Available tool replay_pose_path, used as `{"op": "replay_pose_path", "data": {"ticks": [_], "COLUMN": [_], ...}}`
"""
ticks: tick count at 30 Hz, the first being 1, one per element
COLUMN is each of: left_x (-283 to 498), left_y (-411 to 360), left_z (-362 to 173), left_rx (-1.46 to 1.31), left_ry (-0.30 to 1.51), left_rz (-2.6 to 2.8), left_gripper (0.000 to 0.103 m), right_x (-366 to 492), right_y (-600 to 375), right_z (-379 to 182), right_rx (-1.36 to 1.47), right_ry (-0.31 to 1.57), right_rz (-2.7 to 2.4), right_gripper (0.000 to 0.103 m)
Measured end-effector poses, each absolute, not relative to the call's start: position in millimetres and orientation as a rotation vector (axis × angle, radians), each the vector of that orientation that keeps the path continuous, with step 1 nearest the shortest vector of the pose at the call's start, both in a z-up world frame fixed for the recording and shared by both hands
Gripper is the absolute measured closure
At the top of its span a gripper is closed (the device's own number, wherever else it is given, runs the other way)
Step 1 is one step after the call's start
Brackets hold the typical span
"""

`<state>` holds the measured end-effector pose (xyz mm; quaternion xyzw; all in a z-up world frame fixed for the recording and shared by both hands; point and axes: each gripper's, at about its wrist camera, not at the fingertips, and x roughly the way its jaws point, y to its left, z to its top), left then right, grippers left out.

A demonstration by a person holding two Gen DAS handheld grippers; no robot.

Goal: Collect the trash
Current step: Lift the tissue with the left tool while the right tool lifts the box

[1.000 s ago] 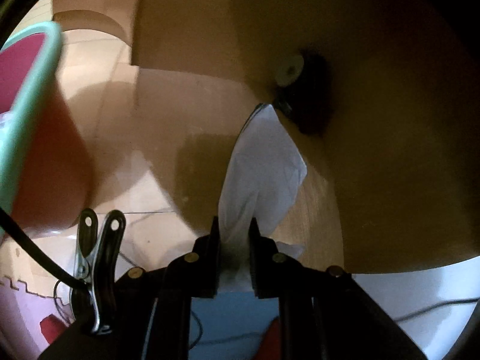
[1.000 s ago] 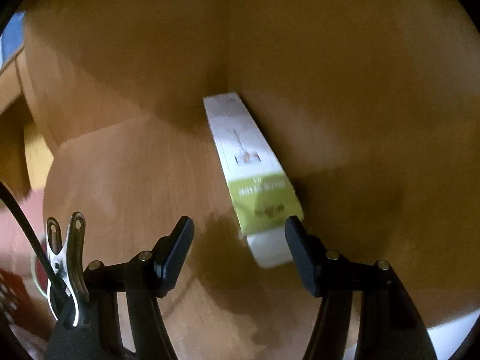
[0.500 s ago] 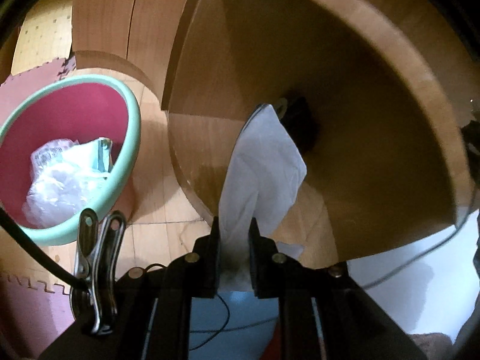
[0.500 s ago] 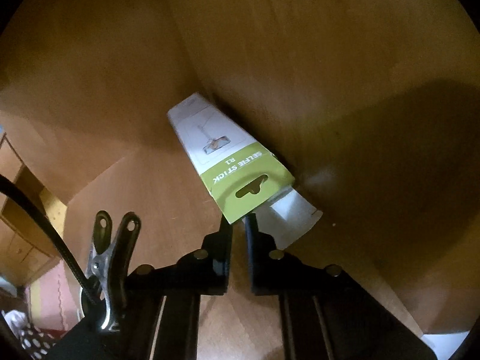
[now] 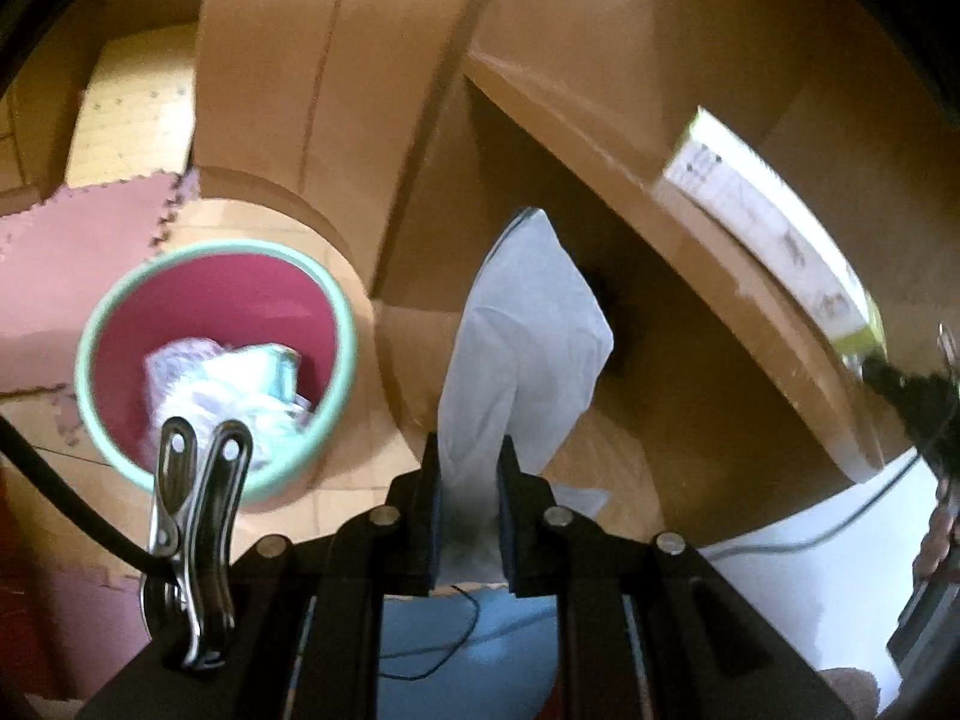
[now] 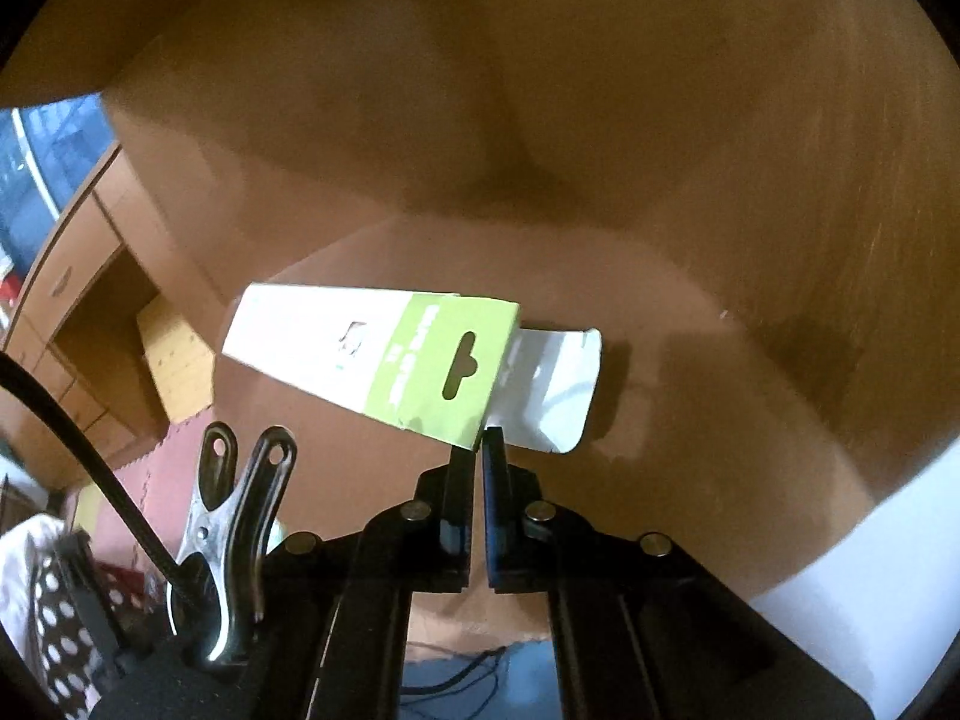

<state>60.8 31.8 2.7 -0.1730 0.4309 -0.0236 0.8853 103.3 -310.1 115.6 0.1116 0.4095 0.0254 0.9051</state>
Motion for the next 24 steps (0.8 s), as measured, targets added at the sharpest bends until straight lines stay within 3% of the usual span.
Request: {"op": "replay_pose_path", "data": {"ticks": [13,21,24], "left_x": [44.4,45.5,52.6], "left_y": [106.4,130.5,138.0], "left_z": [25.0,15.3,2.7], "left_rx": [-0.332,-0.346,-0.361], "left_ry": [0.786,0.797,0.832], "left_rz": [0.171,0.229,0.247], "left_gripper": [0.088,0.088,0.088], "right_x": [78.1,77.7,79.1], "right_y": [-279.8,-300.2,-294.3], "right_z": [122.2,119.0,116.1], "right_rx": [0.293,0.286,0.250], "right_ry": [0.756,0.800,0.821], "right_rz": [0.134,0.126,0.123], "right_gripper": [0.099,0.099,0.093]}}
